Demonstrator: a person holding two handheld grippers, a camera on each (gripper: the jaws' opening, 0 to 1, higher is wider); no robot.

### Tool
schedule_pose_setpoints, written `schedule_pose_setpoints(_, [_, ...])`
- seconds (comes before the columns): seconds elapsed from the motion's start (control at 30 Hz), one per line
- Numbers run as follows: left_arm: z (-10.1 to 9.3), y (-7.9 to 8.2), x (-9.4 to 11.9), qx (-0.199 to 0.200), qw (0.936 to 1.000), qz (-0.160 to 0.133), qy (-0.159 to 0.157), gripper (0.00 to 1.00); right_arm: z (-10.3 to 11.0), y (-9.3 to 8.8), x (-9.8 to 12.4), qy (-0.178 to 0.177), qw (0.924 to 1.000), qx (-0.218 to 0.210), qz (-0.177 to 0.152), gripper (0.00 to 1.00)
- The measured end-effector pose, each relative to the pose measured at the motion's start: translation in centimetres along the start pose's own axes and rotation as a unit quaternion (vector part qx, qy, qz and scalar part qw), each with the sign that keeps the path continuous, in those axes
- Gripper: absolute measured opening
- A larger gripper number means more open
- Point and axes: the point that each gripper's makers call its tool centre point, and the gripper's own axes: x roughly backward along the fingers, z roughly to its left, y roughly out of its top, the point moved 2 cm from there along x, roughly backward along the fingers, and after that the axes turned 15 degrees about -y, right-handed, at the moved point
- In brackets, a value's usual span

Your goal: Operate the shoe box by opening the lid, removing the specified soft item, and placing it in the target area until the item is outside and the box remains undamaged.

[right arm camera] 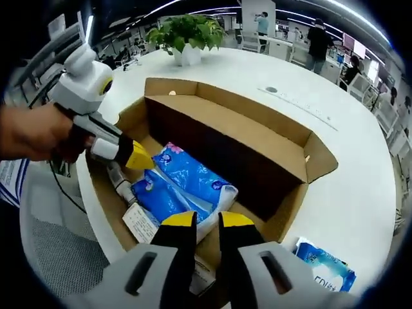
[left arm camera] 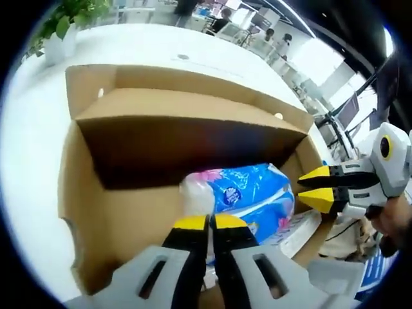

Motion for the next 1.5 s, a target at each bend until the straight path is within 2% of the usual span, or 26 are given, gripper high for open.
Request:
schedule_pose_setpoints(0.37, [0.0,-0.1,-0.1,-0.007,0.9999,0.006,-0.007,0.00,-0.5,-0.2,-1.6,-0.010,0.9995,-0.018,0.023,0.12])
schedule_pose_setpoints(0.43, [0.0,-0.1,-0.1,-0.007,0.9999,0.007,-0.009,0.00,-0.6,-0.4,-1.9,-0.016,0.9992,-0.011,0.036,0.11])
schedule_pose_setpoints(0.53, [0.1,-0.1,-0.1,-0.010,0.9999,0.008,-0.010,0.00,-0.8,-0.3,-2.1,-0.024,0.9990,-0.002,0.037,0.11])
schedule_pose_setpoints(1.0, [0.1,-0.1,-0.3,-0.030,0.9994,0.017,-0.009,0.00,-0.1,-0.8,-3.3,-0.014,0.9967,0.025,0.076,0.08])
schedule_pose_setpoints(1.1, [0.1,-0.1,-0.4,-0.037,0.9990,0.023,-0.011,0.00,0.0,-0.9,-3.3,-0.004,0.9961,0.056,0.067,0.05])
schedule_pose_setpoints(1.17, [0.0,0.0,-0.3,-0.067,0.9970,0.038,-0.013,0.00,0.0,-0.5,-3.2,0.006,0.9955,0.083,0.046,0.02])
schedule_pose_setpoints(1.33, [-0.7,0.3,0.1,-0.111,0.9921,0.049,-0.031,0.00,0.0,-0.5,-2.6,0.015,0.9945,0.096,0.038,0.00])
schedule_pose_setpoints(1.43, [-1.1,0.4,0.7,-0.142,0.9878,0.057,-0.031,0.00,0.0,-0.2,-2.2,0.019,0.9948,0.097,0.026,0.00])
schedule_pose_setpoints(1.5, [-1.2,0.6,1.1,-0.142,0.9878,0.055,-0.031,0.00,-0.1,0.4,-1.8,0.020,0.9952,0.095,0.010,0.00])
